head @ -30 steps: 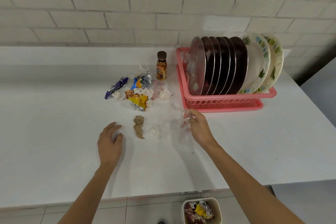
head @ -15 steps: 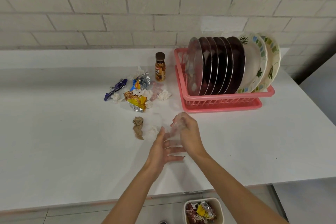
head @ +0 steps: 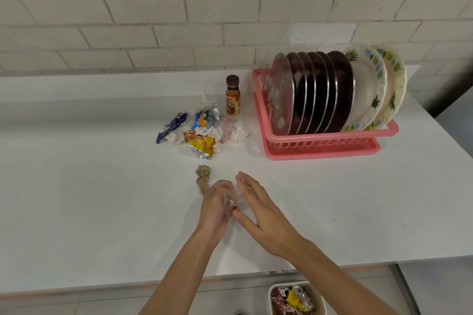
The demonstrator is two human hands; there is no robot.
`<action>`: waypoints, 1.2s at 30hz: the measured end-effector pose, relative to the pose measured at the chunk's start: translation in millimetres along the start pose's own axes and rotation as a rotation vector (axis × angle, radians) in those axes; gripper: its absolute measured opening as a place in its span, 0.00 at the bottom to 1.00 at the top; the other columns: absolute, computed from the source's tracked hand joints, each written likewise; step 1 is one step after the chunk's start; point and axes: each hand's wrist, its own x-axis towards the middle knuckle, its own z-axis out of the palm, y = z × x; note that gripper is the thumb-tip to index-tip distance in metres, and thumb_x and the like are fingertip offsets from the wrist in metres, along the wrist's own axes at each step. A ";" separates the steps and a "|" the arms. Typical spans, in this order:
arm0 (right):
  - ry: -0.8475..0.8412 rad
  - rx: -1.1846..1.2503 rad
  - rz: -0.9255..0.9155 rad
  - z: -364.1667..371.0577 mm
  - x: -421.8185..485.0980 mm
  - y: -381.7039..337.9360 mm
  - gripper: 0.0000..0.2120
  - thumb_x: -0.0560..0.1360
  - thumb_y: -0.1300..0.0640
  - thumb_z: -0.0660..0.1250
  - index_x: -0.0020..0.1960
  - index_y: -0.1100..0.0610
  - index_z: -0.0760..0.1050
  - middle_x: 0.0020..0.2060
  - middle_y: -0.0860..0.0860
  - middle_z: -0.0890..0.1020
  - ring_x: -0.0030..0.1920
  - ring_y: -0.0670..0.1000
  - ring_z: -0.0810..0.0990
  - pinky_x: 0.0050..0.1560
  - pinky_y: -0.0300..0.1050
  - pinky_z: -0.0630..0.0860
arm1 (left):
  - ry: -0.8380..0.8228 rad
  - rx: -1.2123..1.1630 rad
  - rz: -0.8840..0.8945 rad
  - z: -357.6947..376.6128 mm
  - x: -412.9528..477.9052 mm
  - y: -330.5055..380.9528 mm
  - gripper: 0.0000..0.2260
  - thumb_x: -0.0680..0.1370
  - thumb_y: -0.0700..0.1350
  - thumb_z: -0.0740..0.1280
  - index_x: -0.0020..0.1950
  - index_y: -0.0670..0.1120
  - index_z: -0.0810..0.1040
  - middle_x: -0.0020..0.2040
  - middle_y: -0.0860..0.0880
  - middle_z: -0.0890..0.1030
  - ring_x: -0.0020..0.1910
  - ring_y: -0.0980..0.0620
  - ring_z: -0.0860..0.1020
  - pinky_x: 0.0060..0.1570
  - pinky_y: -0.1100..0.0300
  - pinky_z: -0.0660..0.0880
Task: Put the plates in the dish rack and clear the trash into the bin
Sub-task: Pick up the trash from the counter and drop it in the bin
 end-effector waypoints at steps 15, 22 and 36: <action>0.154 0.238 0.011 22.7 27.3 -13.2 0.07 0.69 0.66 0.73 0.45 0.57 0.84 0.40 0.47 0.80 0.40 0.44 0.80 0.42 0.36 0.76 | 0.119 0.078 0.100 -13.3 -9.9 -13.2 0.08 0.78 0.41 0.64 0.39 0.41 0.73 0.34 0.44 0.75 0.35 0.49 0.77 0.35 0.57 0.73; -0.082 -0.004 -0.110 41.7 22.5 -15.7 0.12 0.77 0.53 0.65 0.60 0.51 0.77 0.61 0.47 0.68 0.57 0.46 0.70 0.57 0.39 0.73 | 0.232 0.505 0.370 -55.3 8.4 -11.0 0.11 0.80 0.39 0.62 0.39 0.44 0.79 0.30 0.46 0.79 0.28 0.51 0.76 0.29 0.55 0.74; -0.037 -0.115 0.262 35.6 70.5 44.0 0.29 0.77 0.57 0.66 0.76 0.56 0.60 0.66 0.54 0.65 0.65 0.56 0.70 0.64 0.47 0.70 | 0.458 0.729 0.511 -124.4 57.7 -7.3 0.26 0.78 0.49 0.68 0.28 0.47 0.55 0.25 0.52 0.56 0.27 0.53 0.55 0.31 0.59 0.57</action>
